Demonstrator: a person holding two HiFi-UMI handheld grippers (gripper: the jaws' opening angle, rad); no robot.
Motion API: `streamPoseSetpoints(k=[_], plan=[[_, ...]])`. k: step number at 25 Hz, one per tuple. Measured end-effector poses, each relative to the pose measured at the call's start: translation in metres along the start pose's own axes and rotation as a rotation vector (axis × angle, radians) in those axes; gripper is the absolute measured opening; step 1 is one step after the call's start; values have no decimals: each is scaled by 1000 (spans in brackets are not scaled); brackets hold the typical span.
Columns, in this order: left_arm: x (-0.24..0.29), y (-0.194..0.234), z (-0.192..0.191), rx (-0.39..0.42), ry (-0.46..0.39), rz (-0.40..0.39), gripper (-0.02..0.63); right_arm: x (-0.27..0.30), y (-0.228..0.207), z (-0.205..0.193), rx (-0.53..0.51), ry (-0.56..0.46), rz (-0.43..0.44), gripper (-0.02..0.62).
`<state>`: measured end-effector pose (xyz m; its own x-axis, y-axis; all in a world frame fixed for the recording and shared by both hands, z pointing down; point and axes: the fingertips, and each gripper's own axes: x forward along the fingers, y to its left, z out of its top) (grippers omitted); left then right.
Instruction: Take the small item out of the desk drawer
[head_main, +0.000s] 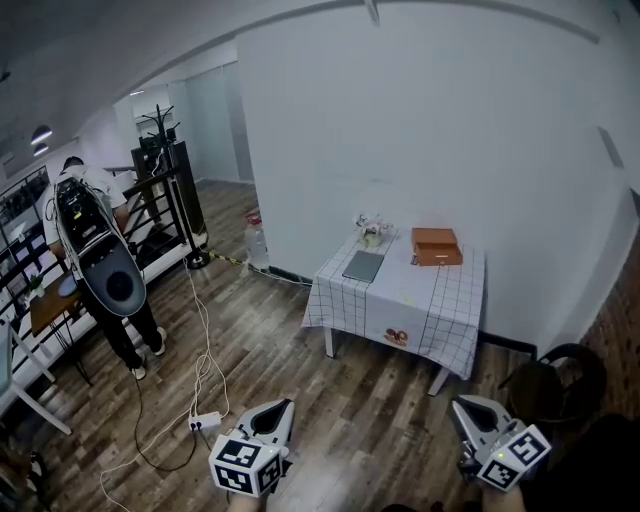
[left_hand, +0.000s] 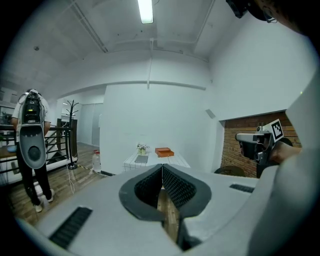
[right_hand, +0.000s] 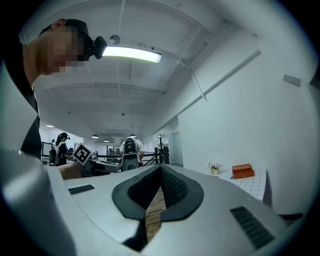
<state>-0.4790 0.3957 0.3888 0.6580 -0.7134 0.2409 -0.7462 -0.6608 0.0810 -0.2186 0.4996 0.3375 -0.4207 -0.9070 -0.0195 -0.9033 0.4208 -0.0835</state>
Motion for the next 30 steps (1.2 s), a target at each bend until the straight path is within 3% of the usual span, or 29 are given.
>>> streamPoseSetpoints(k=[5, 13, 20, 24, 30], plan=[[-4, 8, -14, -15, 10, -7, 11, 3, 12, -26, 38, 47, 6, 5], [22, 14, -28, -30, 58, -34, 11, 31, -4, -33, 127, 42, 29, 5], [52, 45, -29, -54, 88, 12, 11, 88, -28, -42, 171, 55, 93, 5], [95, 49, -28, -69, 112, -3, 11, 109, -57, -47, 173, 72, 107, 5], [178, 46, -12, -48, 147, -45, 11, 135, -134, -55, 234, 87, 57, 5]])
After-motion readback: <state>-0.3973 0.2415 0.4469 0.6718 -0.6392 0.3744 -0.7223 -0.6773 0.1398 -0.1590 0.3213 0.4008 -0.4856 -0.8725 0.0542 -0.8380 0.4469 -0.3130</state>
